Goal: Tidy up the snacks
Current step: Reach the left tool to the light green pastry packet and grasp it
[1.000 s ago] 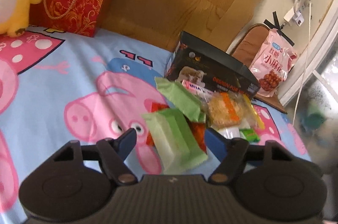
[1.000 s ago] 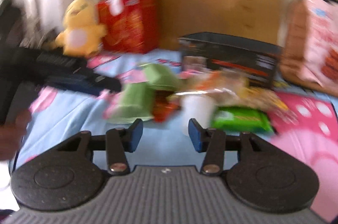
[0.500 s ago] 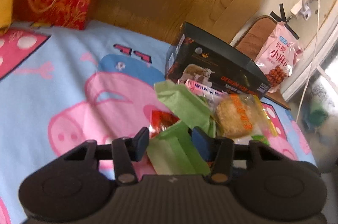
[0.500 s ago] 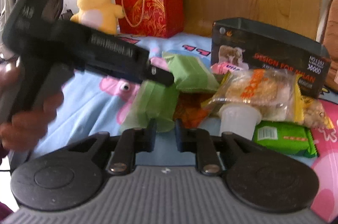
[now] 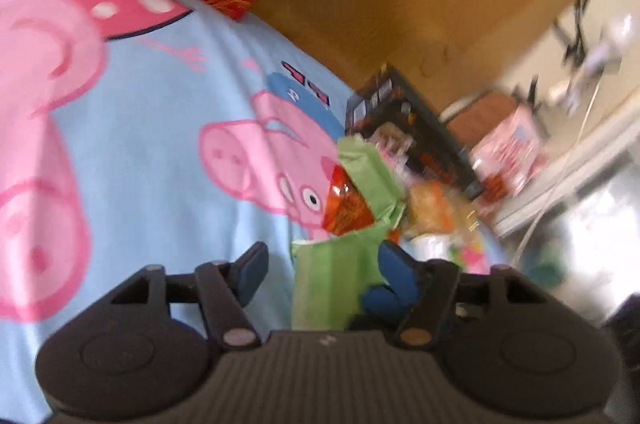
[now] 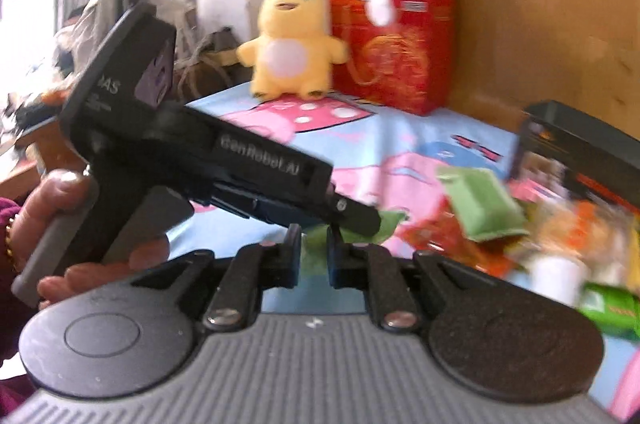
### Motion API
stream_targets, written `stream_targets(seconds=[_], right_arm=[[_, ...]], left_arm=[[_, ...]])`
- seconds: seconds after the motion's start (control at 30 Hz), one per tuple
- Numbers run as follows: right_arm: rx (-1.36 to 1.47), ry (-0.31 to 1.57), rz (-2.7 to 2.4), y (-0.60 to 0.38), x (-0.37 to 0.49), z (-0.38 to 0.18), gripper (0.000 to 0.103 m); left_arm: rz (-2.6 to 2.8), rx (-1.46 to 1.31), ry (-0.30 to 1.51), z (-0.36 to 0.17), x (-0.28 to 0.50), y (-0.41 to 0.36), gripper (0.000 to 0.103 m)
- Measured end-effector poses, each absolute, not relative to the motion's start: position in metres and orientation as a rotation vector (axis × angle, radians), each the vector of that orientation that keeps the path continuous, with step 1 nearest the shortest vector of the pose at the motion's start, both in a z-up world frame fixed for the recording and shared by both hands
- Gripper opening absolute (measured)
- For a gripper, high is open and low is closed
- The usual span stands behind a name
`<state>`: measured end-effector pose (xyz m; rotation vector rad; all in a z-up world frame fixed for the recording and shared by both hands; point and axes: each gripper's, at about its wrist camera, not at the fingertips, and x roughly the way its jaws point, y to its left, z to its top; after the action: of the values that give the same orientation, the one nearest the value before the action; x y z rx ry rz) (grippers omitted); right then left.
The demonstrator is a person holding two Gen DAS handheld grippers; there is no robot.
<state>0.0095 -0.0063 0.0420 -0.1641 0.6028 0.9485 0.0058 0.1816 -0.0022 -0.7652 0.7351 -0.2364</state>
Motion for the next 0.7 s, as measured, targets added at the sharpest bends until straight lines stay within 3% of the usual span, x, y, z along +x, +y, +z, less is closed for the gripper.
stream_targets(seconds=[0.3, 0.4, 0.47, 0.5, 0.57, 0.7], right_arm=[[-0.244, 0.56, 1.065, 0.059, 0.011, 0.035, 0.019], [-0.209, 0.532, 1.101, 0.041, 0.003, 0.047, 0.028], [-0.214, 0.494, 1.048, 0.029, -0.002, 0.049, 0.059], [-0.228, 0.481, 1.007, 0.021, -0.004, 0.048, 0.064], [-0.255, 0.506, 0.953, 0.013, -0.003, 0.042, 0.066], [-0.273, 0.604, 0.921, 0.017, 0.005, 0.029, 0.066]], left_arm=[[-0.114, -0.767, 0.661, 0.009, -0.037, 0.227, 0.069], [-0.135, -0.733, 0.648, 0.014, -0.037, 0.224, 0.07], [-0.154, -0.709, 0.654, 0.015, -0.033, 0.221, 0.07], [-0.166, -0.703, 0.664, 0.014, -0.028, 0.218, 0.07], [-0.182, -0.692, 0.686, 0.01, -0.024, 0.212, 0.07], [-0.159, -0.634, 0.731, 0.003, -0.018, 0.198, 0.058]])
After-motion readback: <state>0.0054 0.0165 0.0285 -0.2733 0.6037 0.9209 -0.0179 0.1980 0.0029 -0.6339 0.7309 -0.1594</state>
